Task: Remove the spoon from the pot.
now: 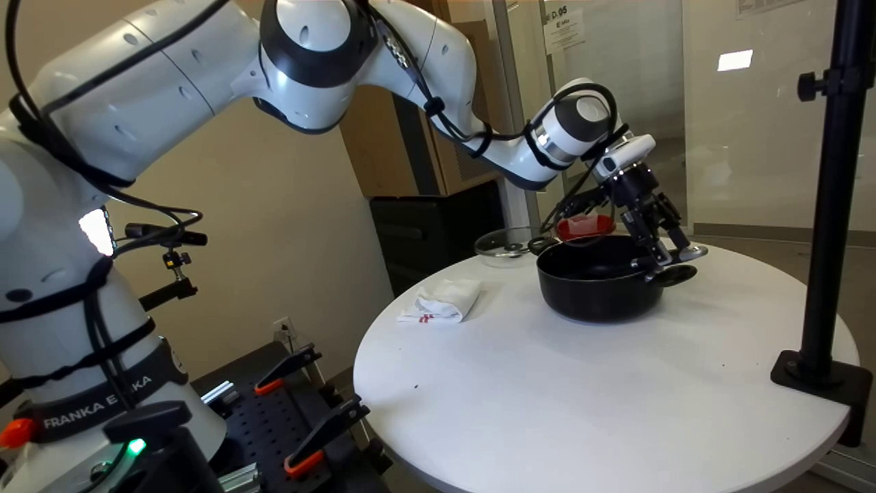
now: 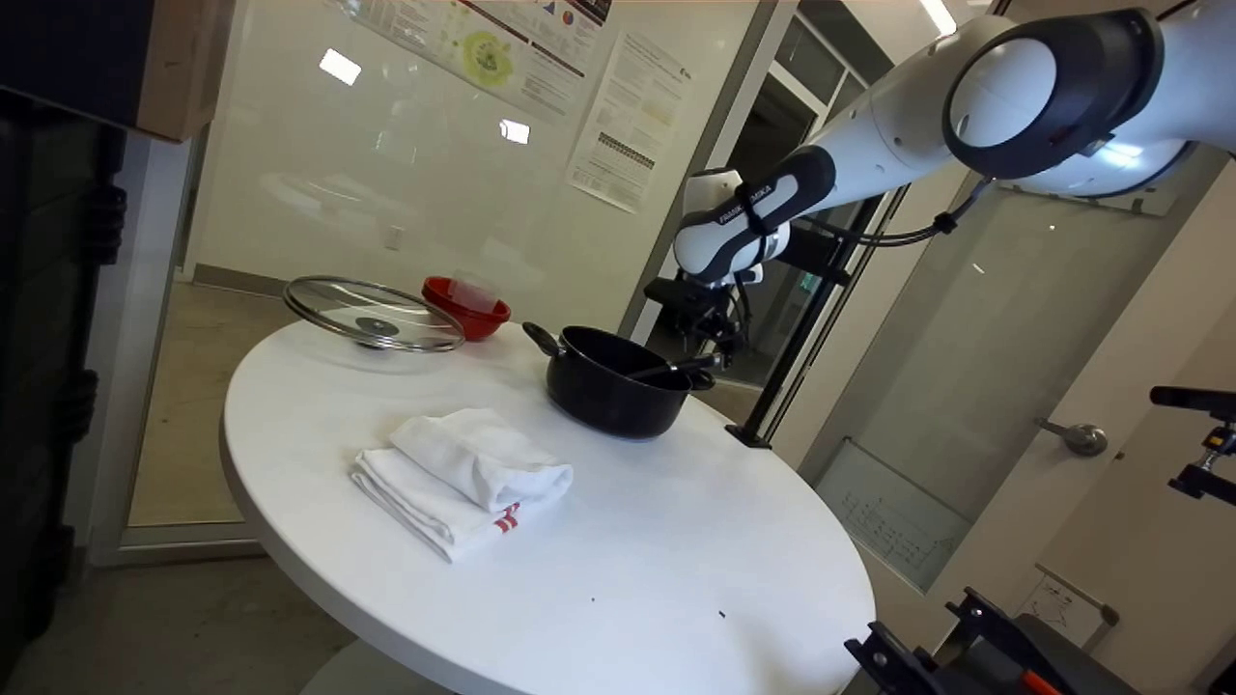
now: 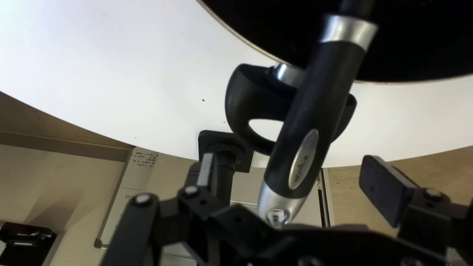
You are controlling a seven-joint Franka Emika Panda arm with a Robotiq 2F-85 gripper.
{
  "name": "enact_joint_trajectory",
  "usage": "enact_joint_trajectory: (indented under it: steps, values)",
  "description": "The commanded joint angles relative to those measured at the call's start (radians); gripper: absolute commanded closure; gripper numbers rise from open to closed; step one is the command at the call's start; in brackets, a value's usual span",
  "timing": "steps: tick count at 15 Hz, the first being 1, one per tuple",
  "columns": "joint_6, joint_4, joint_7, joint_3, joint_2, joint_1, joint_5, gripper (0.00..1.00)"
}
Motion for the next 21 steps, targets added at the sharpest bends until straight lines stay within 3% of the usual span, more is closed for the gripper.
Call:
enact_joint_trajectory:
  steps: [1, 3, 10, 17, 21]
  values:
    - [0.030, -0.004, -0.032, -0.024, 0.012, 0.016, 0.003, 0.28]
    - [0.037, -0.006, -0.041, -0.026, 0.012, 0.017, 0.004, 0.36]
    - [0.107, -0.058, -0.088, -0.002, -0.052, 0.015, 0.030, 0.90]
    - [0.272, -0.245, -0.179, 0.042, -0.288, 0.011, 0.093, 0.92]
    - [0.326, -0.355, -0.255, 0.023, -0.463, 0.035, 0.075, 0.92]
